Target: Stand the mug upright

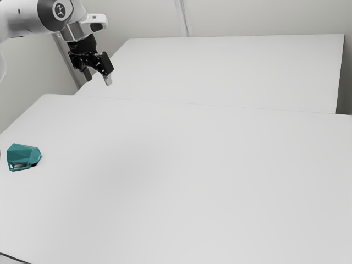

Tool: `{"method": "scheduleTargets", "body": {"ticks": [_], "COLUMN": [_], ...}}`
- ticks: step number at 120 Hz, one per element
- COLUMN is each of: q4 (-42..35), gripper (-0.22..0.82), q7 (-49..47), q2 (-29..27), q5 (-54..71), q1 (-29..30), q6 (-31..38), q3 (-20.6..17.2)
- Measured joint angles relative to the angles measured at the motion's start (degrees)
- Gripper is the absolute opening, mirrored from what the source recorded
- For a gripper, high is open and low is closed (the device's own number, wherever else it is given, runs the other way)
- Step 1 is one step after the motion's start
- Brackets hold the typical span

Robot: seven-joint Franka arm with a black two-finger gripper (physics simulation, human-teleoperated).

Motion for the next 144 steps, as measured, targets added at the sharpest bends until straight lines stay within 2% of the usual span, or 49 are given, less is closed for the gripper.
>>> {"method": "scheduleTargets", "body": {"ticks": [48,56,66,78,102,127,132,139,144], "q4": [0.2,0.7,0.8,0.9,2.5,14.2,16.0,18.0,19.6], "gripper": [0.60,0.60,0.60,0.60,0.60,0.60,0.60,0.60,0.60], "q7": [0.0,0.0,0.8,3.1,10.1,18.1,19.6,21.7,23.1], "q2": [-0.5,-0.6,-0.5,-0.2,1.3,13.6,15.7,18.6,20.6], "q5": [0.3,-0.6,-5.4,-11.9,-20.4,-26.0,-26.9,-27.6,-28.0], "q1": [0.1,-0.8,0.6,7.7,23.9,37.5,41.3,48.9,52.1], "q6": [0.1,0.0,-0.4,-1.4,-3.3,-6.9,-7.6,-8.3,-8.7], "q3": [0.2,3.3,9.2,11.7,12.0,10.8,9.1,3.0,0.6]}}
